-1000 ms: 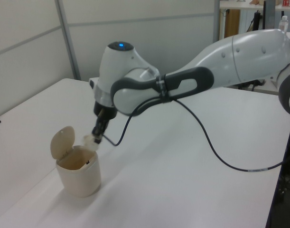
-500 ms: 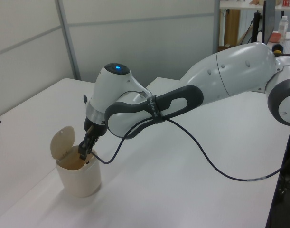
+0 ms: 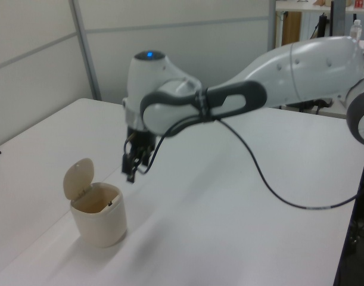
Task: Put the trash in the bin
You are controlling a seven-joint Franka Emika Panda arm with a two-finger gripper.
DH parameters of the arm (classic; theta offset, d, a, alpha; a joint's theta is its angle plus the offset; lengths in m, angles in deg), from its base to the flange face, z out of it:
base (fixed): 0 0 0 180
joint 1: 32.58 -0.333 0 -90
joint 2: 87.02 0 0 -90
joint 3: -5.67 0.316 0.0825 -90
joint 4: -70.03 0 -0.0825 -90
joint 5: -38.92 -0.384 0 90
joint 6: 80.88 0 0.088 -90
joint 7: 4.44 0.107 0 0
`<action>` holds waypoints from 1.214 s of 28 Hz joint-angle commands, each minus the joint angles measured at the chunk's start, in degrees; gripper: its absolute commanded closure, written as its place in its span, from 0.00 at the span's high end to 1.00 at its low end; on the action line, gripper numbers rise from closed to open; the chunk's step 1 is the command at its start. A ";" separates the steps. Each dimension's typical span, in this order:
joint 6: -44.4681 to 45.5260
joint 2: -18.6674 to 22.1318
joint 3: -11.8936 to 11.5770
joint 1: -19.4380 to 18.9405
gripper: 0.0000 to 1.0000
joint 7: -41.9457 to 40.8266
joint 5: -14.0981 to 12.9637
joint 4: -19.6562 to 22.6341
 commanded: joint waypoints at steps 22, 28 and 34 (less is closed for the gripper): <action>27.12 13.47 -12.26 -0.17 1.00 0.33 4.31 0.73; 27.12 13.46 -12.26 -0.17 1.00 0.33 3.87 0.91; 27.12 13.38 -12.26 -0.17 1.00 0.24 3.87 1.00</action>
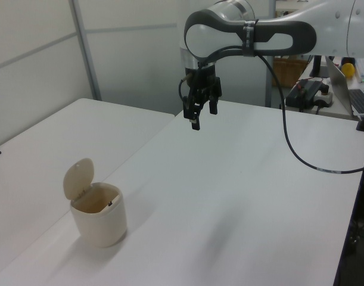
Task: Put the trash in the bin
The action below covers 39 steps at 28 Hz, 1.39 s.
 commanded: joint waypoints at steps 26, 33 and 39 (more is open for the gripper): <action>0.20 0.25 -0.22 -0.33 1.00 0.25 0.45 0.48; 0.03 0.25 -0.31 0.11 1.00 0.25 0.45 0.48; -0.15 0.16 -0.22 0.46 1.00 0.25 0.45 0.48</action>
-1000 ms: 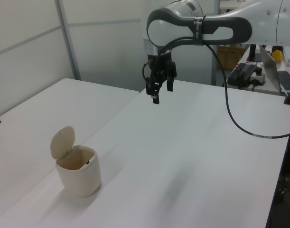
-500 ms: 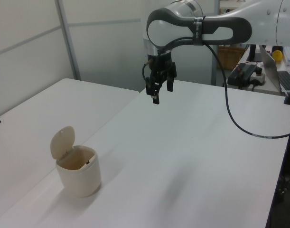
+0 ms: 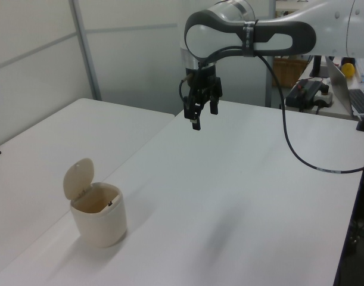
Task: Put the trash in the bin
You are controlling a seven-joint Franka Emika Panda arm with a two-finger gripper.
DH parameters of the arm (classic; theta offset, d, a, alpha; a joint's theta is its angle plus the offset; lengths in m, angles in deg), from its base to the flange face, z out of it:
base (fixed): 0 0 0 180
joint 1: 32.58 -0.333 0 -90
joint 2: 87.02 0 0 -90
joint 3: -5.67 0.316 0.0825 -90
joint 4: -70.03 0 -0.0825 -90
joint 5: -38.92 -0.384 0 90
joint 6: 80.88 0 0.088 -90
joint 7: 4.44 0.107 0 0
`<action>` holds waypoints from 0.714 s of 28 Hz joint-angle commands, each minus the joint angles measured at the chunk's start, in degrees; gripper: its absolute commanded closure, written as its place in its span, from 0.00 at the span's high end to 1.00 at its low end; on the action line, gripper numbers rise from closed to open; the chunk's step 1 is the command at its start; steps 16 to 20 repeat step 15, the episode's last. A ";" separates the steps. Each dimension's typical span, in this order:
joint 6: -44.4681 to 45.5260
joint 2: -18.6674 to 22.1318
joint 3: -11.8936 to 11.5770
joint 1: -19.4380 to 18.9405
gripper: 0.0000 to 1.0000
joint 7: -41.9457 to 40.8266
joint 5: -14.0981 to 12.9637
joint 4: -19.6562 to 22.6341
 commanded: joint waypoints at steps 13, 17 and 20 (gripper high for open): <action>-0.24 -0.29 -0.17 0.33 1.00 0.25 0.54 0.34; -0.24 -0.38 -0.17 0.33 1.00 0.25 0.72 0.34; -0.24 -0.38 -0.17 0.33 1.00 0.25 0.72 0.34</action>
